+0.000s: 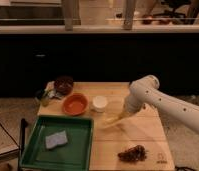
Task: Place banana in red bowl
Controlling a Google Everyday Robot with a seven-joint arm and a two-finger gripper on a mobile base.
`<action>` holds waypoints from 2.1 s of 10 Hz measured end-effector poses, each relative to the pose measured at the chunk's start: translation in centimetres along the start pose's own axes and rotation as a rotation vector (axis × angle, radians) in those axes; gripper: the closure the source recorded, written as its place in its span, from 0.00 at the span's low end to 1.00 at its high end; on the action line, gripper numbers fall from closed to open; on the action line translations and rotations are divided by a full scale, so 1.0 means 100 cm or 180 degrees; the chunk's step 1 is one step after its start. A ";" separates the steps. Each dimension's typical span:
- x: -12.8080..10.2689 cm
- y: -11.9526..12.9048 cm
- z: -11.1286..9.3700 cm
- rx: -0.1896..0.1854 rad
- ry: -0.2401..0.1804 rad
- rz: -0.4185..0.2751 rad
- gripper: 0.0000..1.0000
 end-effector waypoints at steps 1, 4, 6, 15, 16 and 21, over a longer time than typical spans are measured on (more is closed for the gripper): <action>-0.002 -0.004 0.000 0.0005 0.0000 -0.0056 0.92; -0.019 -0.030 0.000 0.0040 -0.0027 -0.0137 0.92; -0.016 -0.030 -0.003 0.0036 -0.0019 -0.0157 0.92; -0.036 -0.069 -0.003 0.0077 0.0007 -0.0307 0.92; -0.039 -0.072 -0.003 0.0079 0.0021 -0.0332 0.92; -0.057 -0.092 -0.005 0.0102 0.0078 -0.0531 0.92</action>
